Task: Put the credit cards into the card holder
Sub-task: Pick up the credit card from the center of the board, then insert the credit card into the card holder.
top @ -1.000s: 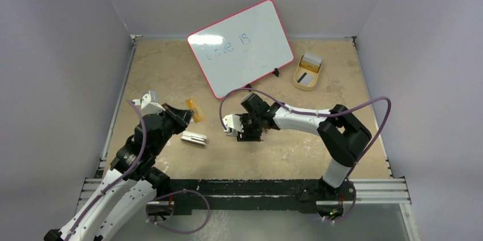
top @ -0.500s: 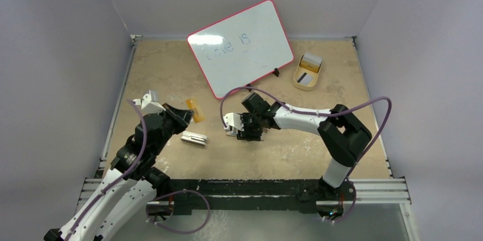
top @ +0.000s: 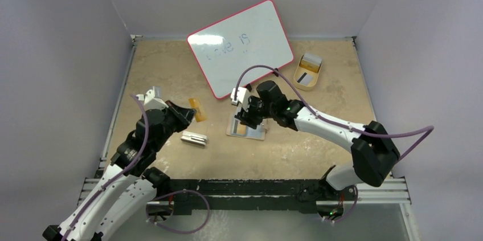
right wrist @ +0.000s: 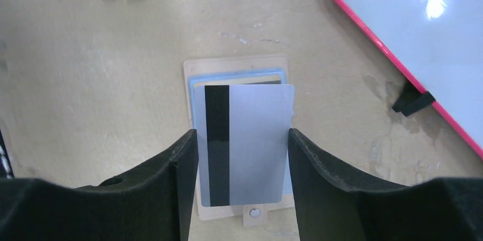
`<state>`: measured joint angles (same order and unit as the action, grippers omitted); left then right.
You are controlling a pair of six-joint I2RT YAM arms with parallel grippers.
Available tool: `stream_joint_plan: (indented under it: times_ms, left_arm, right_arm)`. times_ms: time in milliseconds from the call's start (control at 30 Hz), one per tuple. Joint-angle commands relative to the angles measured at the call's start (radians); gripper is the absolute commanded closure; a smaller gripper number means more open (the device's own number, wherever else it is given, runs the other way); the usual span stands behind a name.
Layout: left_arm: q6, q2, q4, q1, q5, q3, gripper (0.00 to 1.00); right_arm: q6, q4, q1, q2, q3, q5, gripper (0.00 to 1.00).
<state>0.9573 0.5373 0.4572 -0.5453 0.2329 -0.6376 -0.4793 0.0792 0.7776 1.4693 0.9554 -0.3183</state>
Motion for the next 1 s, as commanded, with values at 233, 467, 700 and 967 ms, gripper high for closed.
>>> stream_joint_plan:
  times_ms: [233, 467, 700, 967]
  left_arm:
    - [-0.027, 0.228, -0.273, 0.005, -0.362, 0.016, 1.0]
    - [0.033, 0.5, -0.548, 0.001, -0.546, 0.042, 1.0]
    - [0.028, 0.768, -0.653, -0.062, -0.571, -0.028, 1.0]
    - [-0.044, 0.951, -0.626, -0.065, -0.594, -0.088, 1.0]
  right_arm:
    - [0.66, -0.105, -0.067, -0.073, -0.004, 0.282, 0.97]
    - [0.858, -0.079, -0.109, -0.123, -0.09, 0.353, 0.95]
    - [0.994, -0.209, -0.176, -0.164, -0.224, 0.262, 0.95]
    - [1.03, -0.282, -0.189, -0.141, -0.28, 0.21, 0.97]
